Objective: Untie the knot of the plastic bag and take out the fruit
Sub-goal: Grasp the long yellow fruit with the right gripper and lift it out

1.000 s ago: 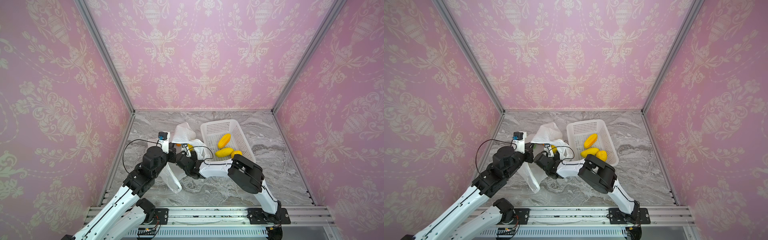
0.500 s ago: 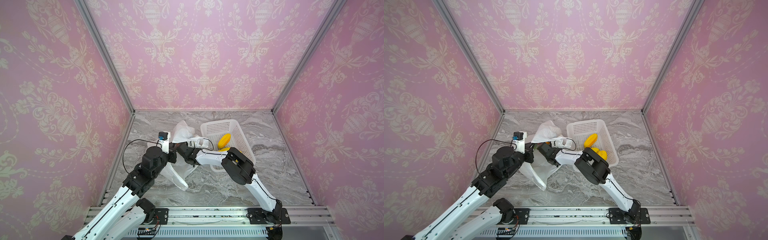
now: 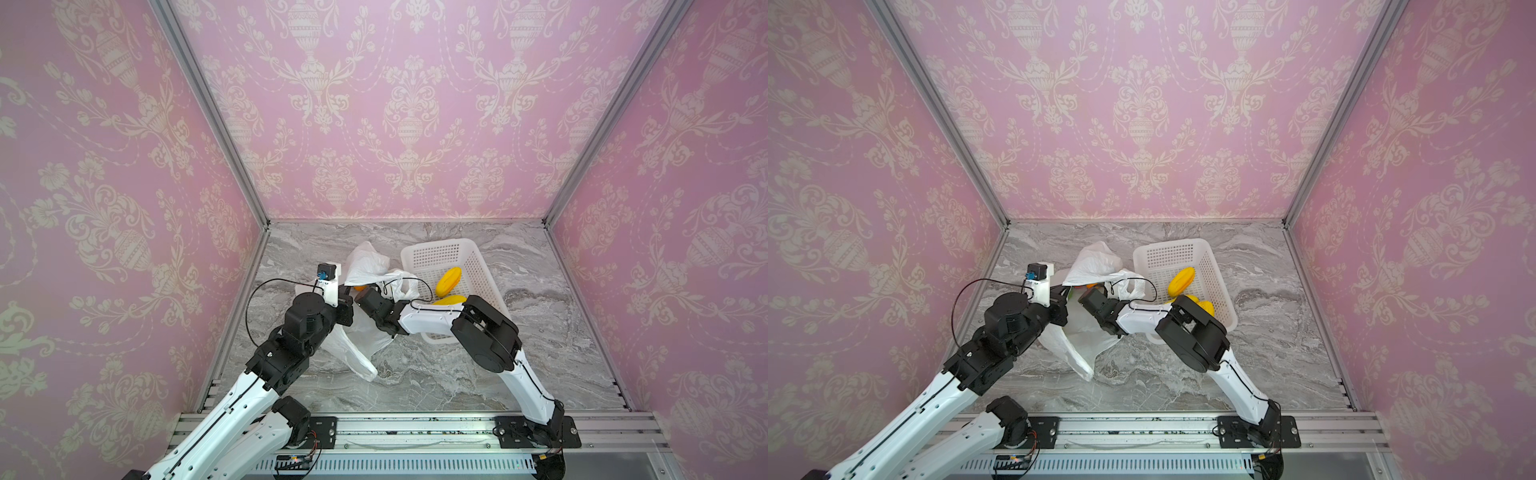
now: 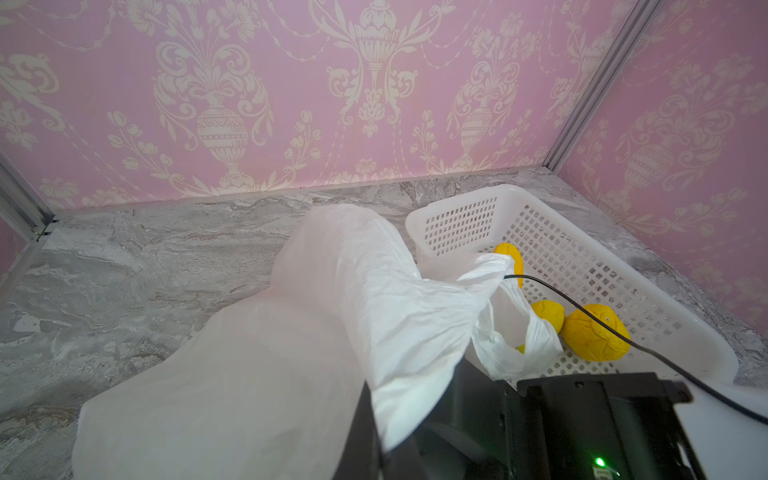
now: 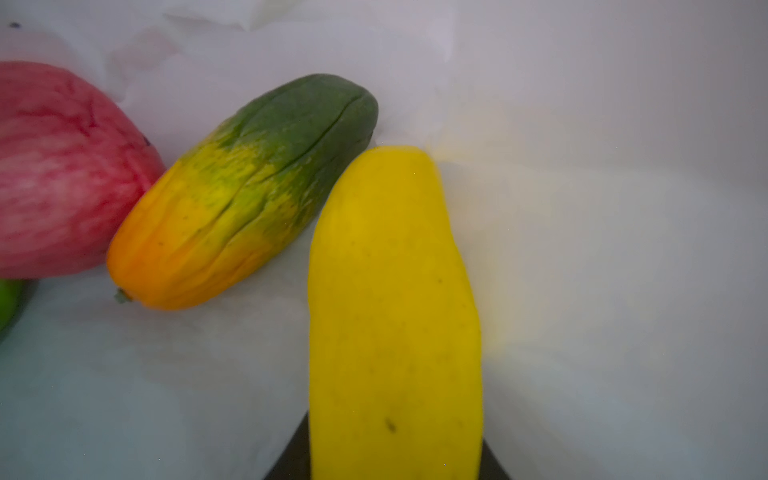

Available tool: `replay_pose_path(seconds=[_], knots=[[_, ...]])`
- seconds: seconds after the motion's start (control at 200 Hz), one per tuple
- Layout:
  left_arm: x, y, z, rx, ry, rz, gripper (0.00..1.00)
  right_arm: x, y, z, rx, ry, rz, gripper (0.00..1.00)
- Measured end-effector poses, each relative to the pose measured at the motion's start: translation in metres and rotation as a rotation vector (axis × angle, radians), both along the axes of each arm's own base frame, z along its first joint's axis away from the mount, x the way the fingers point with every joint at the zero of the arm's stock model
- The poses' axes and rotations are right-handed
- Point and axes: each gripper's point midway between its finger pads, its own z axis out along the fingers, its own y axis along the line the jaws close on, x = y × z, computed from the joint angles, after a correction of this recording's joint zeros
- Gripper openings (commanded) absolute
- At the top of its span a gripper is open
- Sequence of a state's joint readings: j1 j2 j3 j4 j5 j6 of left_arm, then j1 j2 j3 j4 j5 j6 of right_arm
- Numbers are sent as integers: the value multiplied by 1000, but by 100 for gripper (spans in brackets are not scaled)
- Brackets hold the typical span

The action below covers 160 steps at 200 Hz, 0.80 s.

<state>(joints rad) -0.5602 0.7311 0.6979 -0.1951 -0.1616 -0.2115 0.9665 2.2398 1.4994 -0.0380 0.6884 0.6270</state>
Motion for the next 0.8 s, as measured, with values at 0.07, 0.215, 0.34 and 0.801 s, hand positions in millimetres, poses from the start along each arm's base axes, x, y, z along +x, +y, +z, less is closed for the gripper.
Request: replay_pose_path(seconds=[0.07,0.215,0.34,0.801], knots=[[1,-1,-2,4,6,0,0,-15,2,9,7,-11,41,13],[3,-2,-6,10,16,0,0,-46,12,35,76,-56,153,13],[3,-2,-6,11,17,1,0,-71,18,54,127,-105,253,11],[3,0,-6,13,16,8,0,-160,9,158,203,-402,488,10]])
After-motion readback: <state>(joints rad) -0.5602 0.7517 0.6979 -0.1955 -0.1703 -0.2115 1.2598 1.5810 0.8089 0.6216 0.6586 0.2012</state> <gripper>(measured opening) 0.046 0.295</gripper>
